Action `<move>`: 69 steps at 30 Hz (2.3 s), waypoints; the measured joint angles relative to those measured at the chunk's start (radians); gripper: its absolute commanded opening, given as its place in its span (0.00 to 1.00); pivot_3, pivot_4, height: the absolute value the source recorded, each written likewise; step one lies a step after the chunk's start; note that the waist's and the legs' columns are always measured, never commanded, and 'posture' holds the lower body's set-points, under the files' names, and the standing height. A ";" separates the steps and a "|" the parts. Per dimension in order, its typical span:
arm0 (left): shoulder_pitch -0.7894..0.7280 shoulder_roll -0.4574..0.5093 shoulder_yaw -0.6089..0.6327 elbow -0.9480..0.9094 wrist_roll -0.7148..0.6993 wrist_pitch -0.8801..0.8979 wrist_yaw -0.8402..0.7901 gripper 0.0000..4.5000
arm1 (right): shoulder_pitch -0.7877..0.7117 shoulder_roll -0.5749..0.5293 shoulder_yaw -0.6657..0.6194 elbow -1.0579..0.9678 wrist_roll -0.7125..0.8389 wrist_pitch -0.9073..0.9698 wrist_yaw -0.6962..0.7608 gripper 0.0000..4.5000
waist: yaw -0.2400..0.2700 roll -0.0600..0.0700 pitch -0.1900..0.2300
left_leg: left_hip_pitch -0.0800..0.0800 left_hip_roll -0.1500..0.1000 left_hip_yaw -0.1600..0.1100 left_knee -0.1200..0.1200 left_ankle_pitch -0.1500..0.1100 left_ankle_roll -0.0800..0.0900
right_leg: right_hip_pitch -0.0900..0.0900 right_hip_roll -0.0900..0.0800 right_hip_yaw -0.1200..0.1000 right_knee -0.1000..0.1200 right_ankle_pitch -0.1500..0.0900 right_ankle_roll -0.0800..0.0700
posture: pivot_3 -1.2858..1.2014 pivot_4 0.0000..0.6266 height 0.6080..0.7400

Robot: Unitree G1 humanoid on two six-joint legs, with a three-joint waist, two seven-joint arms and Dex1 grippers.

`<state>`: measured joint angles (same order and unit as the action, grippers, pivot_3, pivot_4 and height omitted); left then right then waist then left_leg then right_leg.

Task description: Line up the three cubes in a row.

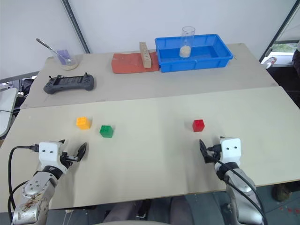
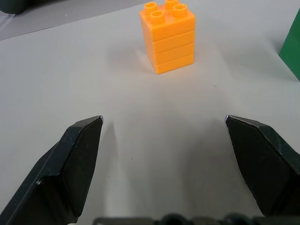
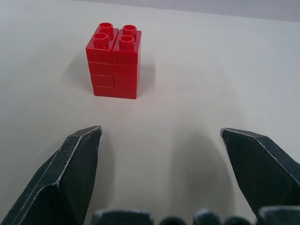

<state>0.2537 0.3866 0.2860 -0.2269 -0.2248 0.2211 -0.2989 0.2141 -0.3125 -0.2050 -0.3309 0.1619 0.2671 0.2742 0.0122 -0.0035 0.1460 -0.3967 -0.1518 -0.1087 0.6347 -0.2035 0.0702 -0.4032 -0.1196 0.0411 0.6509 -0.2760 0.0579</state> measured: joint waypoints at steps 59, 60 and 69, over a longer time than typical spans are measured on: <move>-0.810 0.439 -0.336 -0.096 -0.443 0.310 -0.902 0.99 | -0.211 -0.036 0.080 0.036 0.015 0.148 0.005 1.00 | -0.012 -0.003 0.007 | -0.009 -0.007 -0.013 -0.008 0.017 -0.002 | -0.001 -0.017 -0.027 -0.001 0.000 -0.001 | 0.52 0.24 1.00; -0.810 0.436 -0.337 -0.094 -0.442 0.308 -0.903 0.99 | -0.215 -0.035 0.080 0.045 0.008 0.148 -0.005 1.00 | -0.011 -0.003 0.007 | -0.009 -0.007 -0.013 -0.008 0.017 -0.002 | -0.001 -0.017 -0.027 -0.001 0.000 -0.001 | 0.52 0.24 1.00; -0.810 0.416 -0.336 -0.092 -0.442 0.309 -0.897 1.00 | -0.265 -0.019 0.076 0.105 -0.001 0.146 -0.031 0.60 | -0.012 -0.003 0.007 | -0.009 -0.006 -0.013 -0.008 0.016 -0.001 | -0.001 -0.013 -0.024 -0.001 0.001 -0.001 | 0.52 0.24 1.00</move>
<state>-0.5558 0.8022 -0.0504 -0.3188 -0.6667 0.5297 -1.1958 -0.0507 -0.3314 -0.1289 -0.2258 0.1608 0.4133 0.2434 0.0007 -0.0069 0.1528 -0.4058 -0.1576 -0.1215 0.6271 -0.1871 0.0693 -0.4045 -0.1327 0.0174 0.6502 -0.2753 0.0564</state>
